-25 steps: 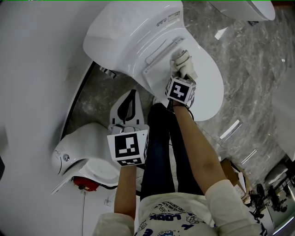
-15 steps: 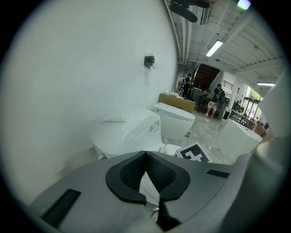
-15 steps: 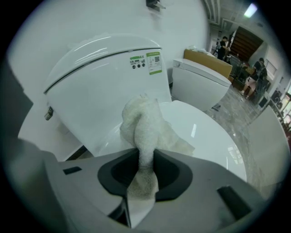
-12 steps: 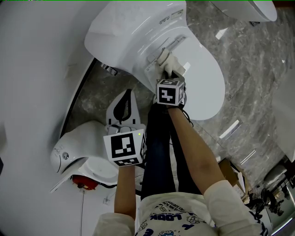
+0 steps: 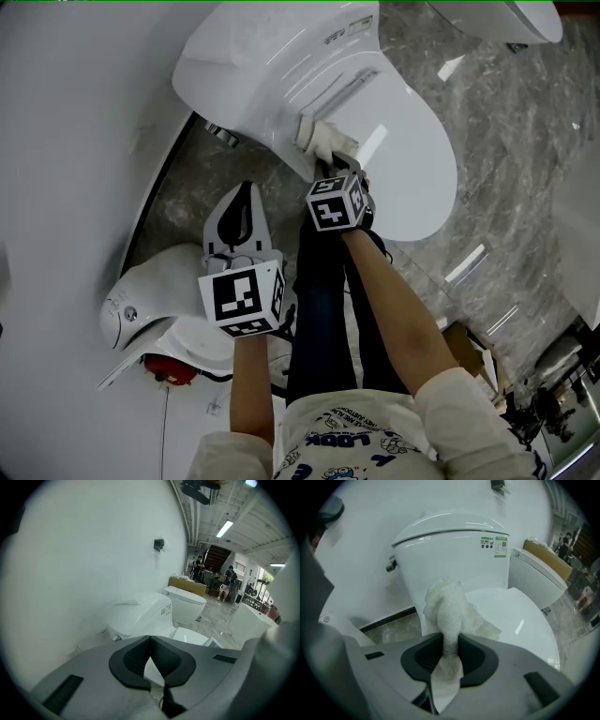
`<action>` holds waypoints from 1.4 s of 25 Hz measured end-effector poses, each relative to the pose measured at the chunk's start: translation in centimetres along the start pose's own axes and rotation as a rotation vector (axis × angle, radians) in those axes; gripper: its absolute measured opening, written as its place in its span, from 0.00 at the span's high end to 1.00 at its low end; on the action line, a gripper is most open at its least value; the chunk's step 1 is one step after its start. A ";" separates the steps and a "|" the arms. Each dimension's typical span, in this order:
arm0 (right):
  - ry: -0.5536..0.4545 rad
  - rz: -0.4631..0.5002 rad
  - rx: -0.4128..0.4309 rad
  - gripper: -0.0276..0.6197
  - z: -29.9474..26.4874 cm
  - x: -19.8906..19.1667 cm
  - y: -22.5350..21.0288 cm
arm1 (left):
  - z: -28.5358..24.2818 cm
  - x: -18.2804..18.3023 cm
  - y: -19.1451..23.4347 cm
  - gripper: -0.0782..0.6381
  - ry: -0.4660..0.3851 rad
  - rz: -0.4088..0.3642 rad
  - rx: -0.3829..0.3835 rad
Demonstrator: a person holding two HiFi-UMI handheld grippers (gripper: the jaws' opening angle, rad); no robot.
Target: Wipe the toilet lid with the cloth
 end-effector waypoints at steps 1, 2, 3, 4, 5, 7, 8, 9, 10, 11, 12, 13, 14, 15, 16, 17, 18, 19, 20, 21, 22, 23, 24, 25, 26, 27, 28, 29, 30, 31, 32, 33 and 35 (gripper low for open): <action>0.001 0.020 0.006 0.83 0.0 -0.3 0.2 | 0.1 -0.1 0.1 0.89 0.000 0.002 0.003; 0.002 0.041 0.011 0.83 0.0 -0.7 0.3 | 0.2 -0.2 0.1 0.89 0.001 0.003 0.006; 0.002 0.064 0.016 0.83 0.0 -1.1 0.5 | 0.2 -0.4 0.1 0.89 0.001 0.002 0.008; 0.003 0.092 0.020 0.83 0.0 -1.5 0.6 | 0.2 -0.5 0.1 0.89 0.001 0.000 0.008; 0.004 0.120 0.023 0.83 0.0 -1.9 0.7 | 0.2 -0.5 0.1 0.89 0.002 -0.003 0.008; 0.006 0.163 0.030 0.82 0.1 -2.9 0.7 | 0.2 -0.7 -0.2 0.89 0.004 -0.007 0.007; 0.006 0.178 0.035 0.83 0.1 -3.5 0.7 | 0.2 -0.7 -0.4 0.89 0.006 -0.008 0.006; 0.007 0.191 0.040 0.83 0.2 -4.1 0.7 | 0.2 -0.7 -0.5 0.89 0.006 -0.009 0.004; 0.008 0.206 0.044 0.83 0.3 -4.7 0.7 | 0.2 -0.7 -0.7 0.89 0.007 -0.012 0.003; 0.009 0.225 0.046 0.83 0.3 -5.3 0.7 | 0.2 -0.6 -0.9 0.89 0.006 -0.015 0.000; 0.012 0.245 0.046 0.82 0.4 -6.0 0.6 | 0.2 -0.5 -1.2 0.89 0.005 -0.019 -0.002; 0.016 0.264 0.046 0.82 0.4 -6.8 0.6 | 0.1 -0.5 -1.4 0.89 0.004 -0.024 -0.005; 0.020 0.277 0.045 0.82 0.5 -7.5 0.5 | 0.1 -0.4 -1.7 0.89 0.004 -0.028 -0.008; 0.024 0.284 0.046 0.82 0.5 -8.1 0.4 | 0.0 -0.3 -2.0 0.89 0.003 -0.032 -0.011; 0.027 0.285 0.047 0.82 0.6 -8.8 0.2 | 0.0 -0.2 -2.3 0.89 0.002 -0.035 -0.014; 0.030 0.281 0.050 0.82 0.7 -9.5 0.1 | 0.0 -0.1 -2.7 0.89 0.001 -0.040 -0.018; 0.033 0.275 0.052 0.82 0.8 -10.1 -0.1 | 0.0 0.1 -3.1 0.89 0.000 -0.045 -0.023; 0.036 0.271 0.055 0.83 0.9 -10.8 -0.3 | 0.0 0.2 -3.4 0.89 -0.001 -0.052 -0.028; 0.038 0.268 0.059 0.82 1.0 -11.3 -0.5 | 0.0 0.3 -3.8 0.89 -0.001 -0.059 -0.032; 0.040 0.268 0.062 0.82 1.1 -11.9 -0.7 | -0.1 0.4 -4.2 0.89 -0.001 -0.066 -0.036; 0.042 0.271 0.066 0.82 1.1 -12.5 -0.9 | -0.2 0.5 -4.5 0.89 -0.001 -0.072 -0.039; 0.042 0.275 0.070 0.82 1.2 -13.0 -1.1 | -0.2 0.6 -4.8 0.89 0.000 -0.078 -0.042; 0.043 0.280 0.073 0.83 1.3 -13.6 -1.3 | -0.3 0.7 -5.2 0.89 0.000 -0.083 -0.045; 0.044 0.288 0.076 0.82 1.3 -14.1 -1.6 | -0.3 0.8 -5.5 0.89 0.000 -0.089 -0.048; 0.045 0.296 0.079 0.82 1.4 -14.7 -1.9 | -0.4 0.9 -5.9 0.89 -0.001 -0.095 -0.051; 0.047 0.303 0.081 0.82 1.5 -15.3 -2.2 | -0.4 1.0 -6.2 0.89 -0.002 -0.102 -0.054; 0.048 0.308 0.083 0.82 1.6 -15.9 -2.5 | -0.4 1.1 -6.6 0.89 -0.002 -0.109 -0.058; 0.050 0.311 0.085 0.82 1.7 -16.5 -2.8 | -0.4 1.2 -6.9 0.89 -0.003 -0.115 -0.061; 0.052 0.311 0.086 0.82 1.8 -17.1 -3.1 | -0.4 1.3 -7.2 0.89 -0.003 -0.121 -0.064; 0.055 0.309 0.087 0.82 1.9 -17.8 -3.5 | -0.5 1.3 -7.5 0.89 -0.003 -0.126 -0.067; 0.058 0.304 0.088 0.82 2.0 -18.4 -3.9 | -0.5 1.4 -7.8 0.89 -0.003 -0.131 -0.070; 0.061 0.296 0.087 0.82 2.1 -19.0 -4.4 | -0.6 1.5 -8.2 0.89 -0.003 -0.137 -0.074; 0.067 0.276 0.086 0.82 2.2 -20.2 -5.3 | -0.7 1.6 -8.9 0.89 -0.002 -0.149 -0.081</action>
Point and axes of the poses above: the fingertips, and each gripper's own axes: z backward along the fingers, y to its left, x out of its top, the point moved 5 cm from there along z, backward along the fingers, and after that the axes turned 14 degrees about y, right-handed, at the moved point
